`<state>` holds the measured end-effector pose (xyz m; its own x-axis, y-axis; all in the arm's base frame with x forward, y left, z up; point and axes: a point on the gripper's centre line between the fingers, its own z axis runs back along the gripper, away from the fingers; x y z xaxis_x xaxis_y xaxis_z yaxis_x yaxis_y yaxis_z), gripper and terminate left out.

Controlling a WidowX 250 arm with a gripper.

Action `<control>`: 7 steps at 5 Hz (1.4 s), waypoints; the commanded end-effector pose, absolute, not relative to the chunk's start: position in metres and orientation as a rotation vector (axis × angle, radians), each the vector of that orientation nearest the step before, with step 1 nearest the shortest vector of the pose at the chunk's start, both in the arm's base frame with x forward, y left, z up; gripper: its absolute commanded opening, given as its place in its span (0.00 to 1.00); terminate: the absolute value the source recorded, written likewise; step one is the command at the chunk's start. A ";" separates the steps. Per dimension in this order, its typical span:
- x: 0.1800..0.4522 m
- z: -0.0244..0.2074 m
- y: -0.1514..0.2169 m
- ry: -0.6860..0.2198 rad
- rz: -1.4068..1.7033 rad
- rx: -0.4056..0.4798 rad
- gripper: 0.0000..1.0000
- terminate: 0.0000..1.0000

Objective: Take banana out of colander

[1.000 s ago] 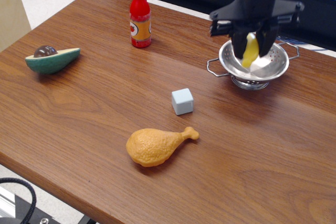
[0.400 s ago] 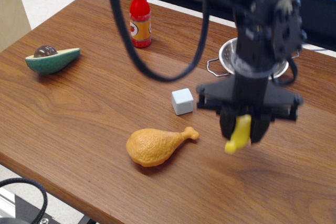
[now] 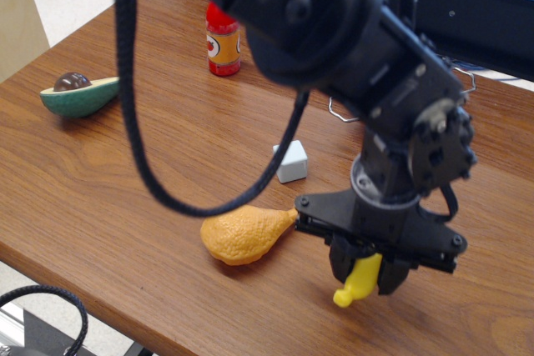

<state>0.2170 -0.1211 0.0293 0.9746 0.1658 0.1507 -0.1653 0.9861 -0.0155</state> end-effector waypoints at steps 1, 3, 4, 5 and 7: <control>0.218 0.020 -0.112 -0.182 0.152 0.017 0.00 0.00; 0.219 0.012 -0.108 -0.186 0.177 0.094 1.00 0.00; 0.221 0.031 -0.101 -0.171 0.201 0.073 1.00 0.00; 0.227 0.064 -0.094 -0.204 0.224 0.015 1.00 0.00; 0.230 0.096 -0.087 -0.238 0.227 -0.047 1.00 0.00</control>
